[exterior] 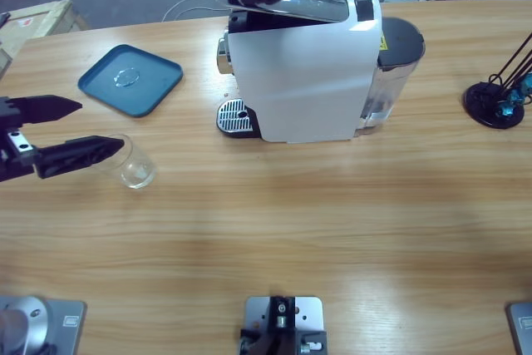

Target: Pour coffee

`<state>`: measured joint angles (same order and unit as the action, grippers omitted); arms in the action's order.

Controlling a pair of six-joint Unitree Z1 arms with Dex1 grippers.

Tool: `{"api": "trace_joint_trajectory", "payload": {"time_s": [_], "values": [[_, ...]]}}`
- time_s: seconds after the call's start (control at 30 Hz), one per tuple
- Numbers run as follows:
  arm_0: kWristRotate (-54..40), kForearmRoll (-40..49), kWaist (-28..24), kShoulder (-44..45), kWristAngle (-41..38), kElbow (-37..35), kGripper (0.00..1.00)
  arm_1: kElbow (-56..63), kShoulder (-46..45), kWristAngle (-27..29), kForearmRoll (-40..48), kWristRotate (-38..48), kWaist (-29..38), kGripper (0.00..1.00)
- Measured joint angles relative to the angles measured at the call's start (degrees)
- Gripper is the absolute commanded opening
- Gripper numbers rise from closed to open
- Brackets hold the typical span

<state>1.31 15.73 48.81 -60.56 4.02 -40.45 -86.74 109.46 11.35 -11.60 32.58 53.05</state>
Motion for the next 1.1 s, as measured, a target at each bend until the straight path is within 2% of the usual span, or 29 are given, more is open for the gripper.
{"api": "trace_joint_trajectory", "payload": {"time_s": [1.1], "values": [[0.64, 1.43, 0.0, 0.76, 0.0, 0.16, 0.987, -2.5, 1.68, -1.09, -5.87, 1.09, -1.84, 0.0]]}}
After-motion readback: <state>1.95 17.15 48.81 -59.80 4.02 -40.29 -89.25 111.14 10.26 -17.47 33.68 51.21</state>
